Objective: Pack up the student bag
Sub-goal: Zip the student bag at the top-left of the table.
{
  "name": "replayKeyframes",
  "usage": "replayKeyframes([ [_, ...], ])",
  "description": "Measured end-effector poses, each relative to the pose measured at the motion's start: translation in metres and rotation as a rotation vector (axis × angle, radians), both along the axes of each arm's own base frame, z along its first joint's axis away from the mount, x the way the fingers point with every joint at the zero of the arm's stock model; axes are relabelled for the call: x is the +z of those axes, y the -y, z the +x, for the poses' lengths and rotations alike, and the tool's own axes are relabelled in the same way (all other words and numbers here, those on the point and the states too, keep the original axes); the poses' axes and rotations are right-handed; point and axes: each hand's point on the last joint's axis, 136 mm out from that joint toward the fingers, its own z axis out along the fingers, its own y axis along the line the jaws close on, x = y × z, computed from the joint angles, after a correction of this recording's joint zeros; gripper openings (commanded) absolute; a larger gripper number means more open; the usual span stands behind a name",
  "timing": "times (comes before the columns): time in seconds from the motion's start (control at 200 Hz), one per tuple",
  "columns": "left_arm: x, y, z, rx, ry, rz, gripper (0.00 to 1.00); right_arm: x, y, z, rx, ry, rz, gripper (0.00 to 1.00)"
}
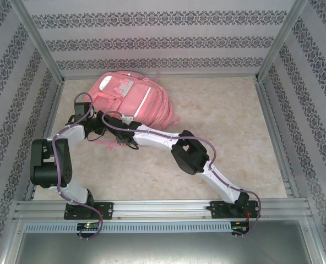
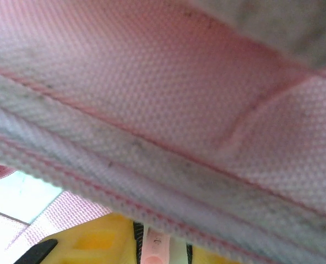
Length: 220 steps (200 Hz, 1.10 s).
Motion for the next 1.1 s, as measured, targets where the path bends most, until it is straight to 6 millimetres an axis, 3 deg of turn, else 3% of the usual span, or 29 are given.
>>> replayKeyframes([
  [0.235, -0.001, 0.000, -0.001, 0.002, -0.003, 0.002, 0.10, -0.007, -0.001, -0.002, 0.002, 0.012, 0.001, 0.33],
  [0.325, -0.002, 0.000, -0.001, 0.002, -0.005, 0.002, 0.10, -0.007, -0.001, -0.002, 0.002, 0.020, -0.006, 0.21],
  [0.555, -0.002, 0.000, -0.001, 0.002, -0.005, 0.002, 0.10, -0.008, 0.005, -0.003, 0.006, 0.037, -0.036, 0.15],
  [0.684, -0.002, 0.000, -0.001, 0.000, -0.004, 0.005, 0.07, -0.006, 0.007, -0.004, 0.010, 0.042, -0.029, 0.00],
  [0.749, -0.002, 0.000, -0.001, -0.001, -0.003, 0.005, 0.00, -0.004, 0.008, -0.006, 0.014, 0.040, -0.026, 0.00],
  [1.099, -0.004, -0.009, -0.008, 0.011, -0.018, 0.070, 0.00, 0.011, 0.041, -0.020, 0.039, 0.016, -0.029, 0.00],
])
